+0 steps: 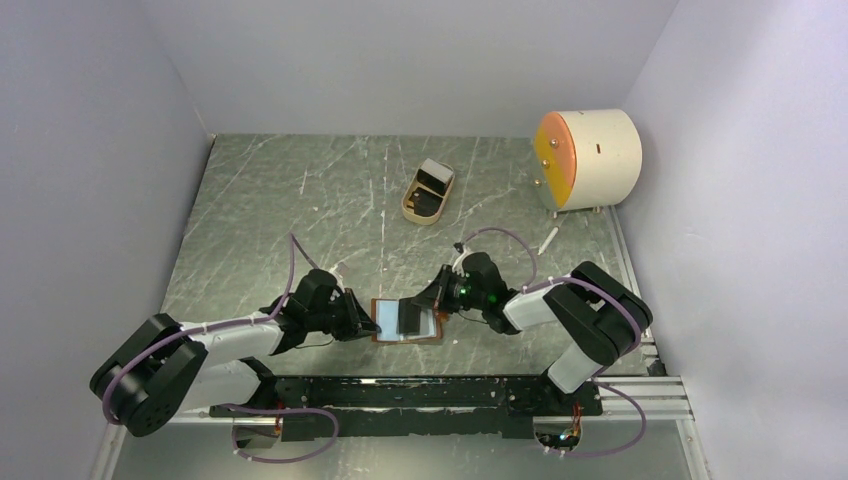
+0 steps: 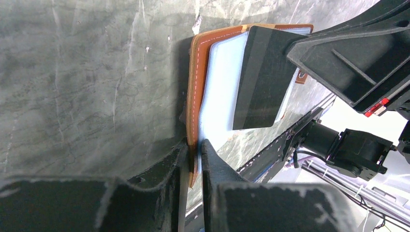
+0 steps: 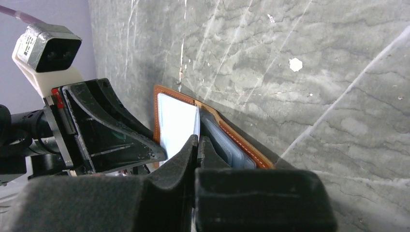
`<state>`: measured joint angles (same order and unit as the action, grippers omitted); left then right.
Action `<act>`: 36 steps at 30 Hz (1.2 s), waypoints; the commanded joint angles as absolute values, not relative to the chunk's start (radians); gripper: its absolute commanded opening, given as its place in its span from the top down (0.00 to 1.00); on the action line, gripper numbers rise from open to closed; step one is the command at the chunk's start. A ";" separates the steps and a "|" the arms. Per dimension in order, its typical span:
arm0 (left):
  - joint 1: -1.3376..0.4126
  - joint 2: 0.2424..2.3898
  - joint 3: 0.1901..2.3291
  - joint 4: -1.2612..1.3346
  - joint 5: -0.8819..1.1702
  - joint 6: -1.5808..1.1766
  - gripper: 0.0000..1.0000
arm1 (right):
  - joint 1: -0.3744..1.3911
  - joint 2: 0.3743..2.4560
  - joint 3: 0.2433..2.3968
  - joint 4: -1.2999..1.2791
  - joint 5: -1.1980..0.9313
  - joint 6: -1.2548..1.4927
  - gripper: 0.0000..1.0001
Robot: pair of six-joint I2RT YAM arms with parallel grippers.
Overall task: Put the credit cards into the card holder
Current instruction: Insert the credit card into the card holder.
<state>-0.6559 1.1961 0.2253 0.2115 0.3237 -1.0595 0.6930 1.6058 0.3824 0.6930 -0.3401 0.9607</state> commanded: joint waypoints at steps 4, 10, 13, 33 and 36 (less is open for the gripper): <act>-0.650 1.188 0.231 0.221 0.347 -1.055 0.80 | 0.710 1.638 0.347 0.760 -0.340 0.975 1.00; -0.650 1.209 0.245 0.235 0.363 -1.052 0.80 | 0.738 1.681 0.375 0.789 -0.349 0.993 1.00; -0.649 1.208 0.245 0.239 0.371 -1.051 0.79 | 0.742 1.699 0.387 0.799 -0.351 1.000 1.00; -0.650 1.168 0.239 0.216 0.350 -1.053 0.79 | 0.747 1.596 0.411 0.531 -0.281 0.899 1.00; -0.650 1.174 0.239 0.226 0.360 -1.054 0.79 | 0.749 1.632 0.424 0.571 -0.313 0.907 1.00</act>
<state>-0.6559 1.1820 0.2253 0.1978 0.3420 -1.0592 0.7399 1.5970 0.4118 0.6109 -0.3092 0.9379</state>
